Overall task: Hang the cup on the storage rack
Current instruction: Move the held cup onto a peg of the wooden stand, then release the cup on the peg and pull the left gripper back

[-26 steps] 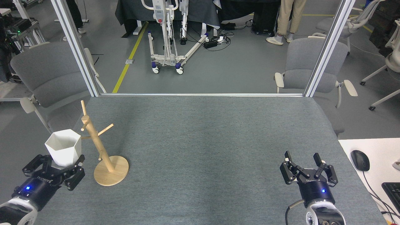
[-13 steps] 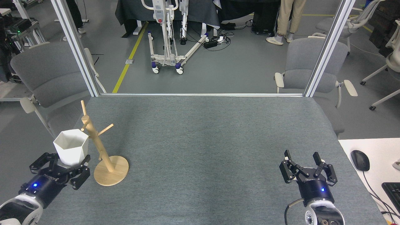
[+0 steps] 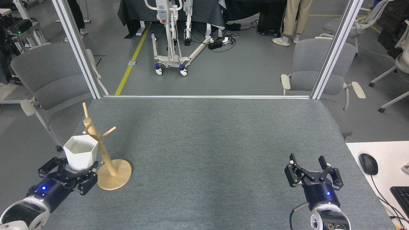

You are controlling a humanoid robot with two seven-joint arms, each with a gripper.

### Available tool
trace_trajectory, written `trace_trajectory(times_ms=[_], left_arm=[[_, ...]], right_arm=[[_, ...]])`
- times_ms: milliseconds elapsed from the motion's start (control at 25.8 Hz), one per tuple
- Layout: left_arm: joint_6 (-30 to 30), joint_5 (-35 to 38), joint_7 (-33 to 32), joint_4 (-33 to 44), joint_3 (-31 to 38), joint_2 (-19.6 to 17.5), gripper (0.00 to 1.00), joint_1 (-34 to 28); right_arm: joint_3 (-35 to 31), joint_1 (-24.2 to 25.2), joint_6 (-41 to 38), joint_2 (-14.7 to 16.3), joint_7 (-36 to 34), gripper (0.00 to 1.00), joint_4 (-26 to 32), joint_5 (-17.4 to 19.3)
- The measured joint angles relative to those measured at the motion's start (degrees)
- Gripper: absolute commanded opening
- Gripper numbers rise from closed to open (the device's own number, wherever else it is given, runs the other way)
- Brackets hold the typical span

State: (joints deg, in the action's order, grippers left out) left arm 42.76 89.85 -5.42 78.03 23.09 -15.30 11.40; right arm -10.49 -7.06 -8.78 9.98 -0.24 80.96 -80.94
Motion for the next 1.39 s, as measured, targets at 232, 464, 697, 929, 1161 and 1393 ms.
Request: trace_trajectory(times_ms=[232, 464, 697, 929, 1161, 1393], left_arm=[[-0.72, 0.00, -0.11, -0.58, -0.06, 0.15, 0.61, 0.27], [-0.91, -0.04, 0.05, -1.59, -0.06, 0.33, 0.86, 0.31], [-1.09, -0.17, 0.22, -2.69, -0.07, 0.75, 0.97, 0.38], [-1.03, -0.20, 0.07, -3.92, -0.07, 1.82, 0.98, 0.38], [-1.03, -0.28, 0.06, -5.55, -0.06, 2.90, 0.98, 0.79], [-0.99, -0.29, 0.06, -8.88, -0.09, 4.50, 0.98, 2.17]], right_arm=[[-0.07, -0.63, 0.14, -0.13, 0.02, 0.99, -1.25, -0.03], [-0.09, -1.25, 0.25, -0.06, 0.09, 0.99, -2.41, -0.01], [-0.13, -1.81, 0.45, -0.15, 0.25, 0.99, -3.07, 0.06], [-0.14, -2.64, 1.06, 0.06, 0.07, 0.99, -3.85, 0.09], [-0.11, -3.11, 1.29, 0.26, 0.03, 0.99, -4.92, 0.02], [-0.04, -3.98, 1.29, 0.23, -0.11, 0.99, -5.16, -0.02]])
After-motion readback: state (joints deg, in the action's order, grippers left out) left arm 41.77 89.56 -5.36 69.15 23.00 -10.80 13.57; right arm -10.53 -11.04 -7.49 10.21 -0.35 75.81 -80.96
